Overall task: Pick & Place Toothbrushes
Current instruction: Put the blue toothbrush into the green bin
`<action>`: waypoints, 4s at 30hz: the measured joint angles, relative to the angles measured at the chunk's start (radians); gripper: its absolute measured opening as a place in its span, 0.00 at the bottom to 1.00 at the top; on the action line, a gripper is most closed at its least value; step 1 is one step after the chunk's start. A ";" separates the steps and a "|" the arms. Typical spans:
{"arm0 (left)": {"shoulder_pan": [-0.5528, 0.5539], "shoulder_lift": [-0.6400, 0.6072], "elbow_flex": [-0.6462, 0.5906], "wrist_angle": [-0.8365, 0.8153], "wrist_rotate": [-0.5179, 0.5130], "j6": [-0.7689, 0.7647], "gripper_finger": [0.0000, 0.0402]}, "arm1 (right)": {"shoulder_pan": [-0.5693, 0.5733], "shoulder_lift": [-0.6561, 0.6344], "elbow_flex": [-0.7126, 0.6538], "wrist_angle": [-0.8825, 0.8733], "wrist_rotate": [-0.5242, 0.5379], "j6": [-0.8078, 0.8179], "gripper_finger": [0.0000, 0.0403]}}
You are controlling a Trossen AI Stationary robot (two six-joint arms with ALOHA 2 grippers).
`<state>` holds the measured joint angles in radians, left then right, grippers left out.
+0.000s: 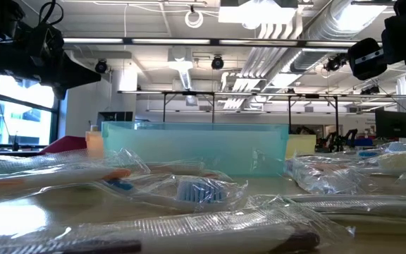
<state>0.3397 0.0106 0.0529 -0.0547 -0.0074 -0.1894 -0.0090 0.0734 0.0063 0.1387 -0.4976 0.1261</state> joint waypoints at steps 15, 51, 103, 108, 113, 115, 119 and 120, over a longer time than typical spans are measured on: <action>0.000 0.000 0.000 0.000 0.000 -0.047 0.00 | 0.000 0.000 0.000 0.060 0.432 0.141 0.01; 0.000 0.000 0.000 0.000 -0.003 -0.044 0.00 | 0.000 0.531 0.198 0.231 0.720 0.032 0.01; 0.000 0.000 -0.001 0.045 -0.004 -0.027 0.00 | 0.000 0.838 0.560 -0.255 0.936 0.099 0.01; 0.000 0.000 -0.001 0.045 -0.004 -0.025 0.00 | 0.000 0.929 0.632 -0.396 0.883 0.169 0.01; 0.000 0.000 -0.001 0.045 -0.003 -0.025 0.00 | 0.000 1.003 0.665 -0.510 0.879 0.277 0.01; 0.000 0.000 -0.001 0.045 -0.003 -0.025 0.00 | 0.000 1.022 0.669 -0.511 0.866 0.290 0.01; 0.000 0.000 -0.001 0.045 -0.003 -0.025 0.00 | 0.000 1.043 0.669 -0.494 0.862 0.249 0.01; 0.000 0.000 -0.001 0.045 -0.003 -0.025 0.00 | 0.000 1.045 0.669 -0.488 0.862 0.227 0.01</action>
<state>0.3397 0.0109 0.0521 -0.0101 -0.0109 -0.2142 -0.0090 1.1186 0.6750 -0.3493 0.3640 0.3529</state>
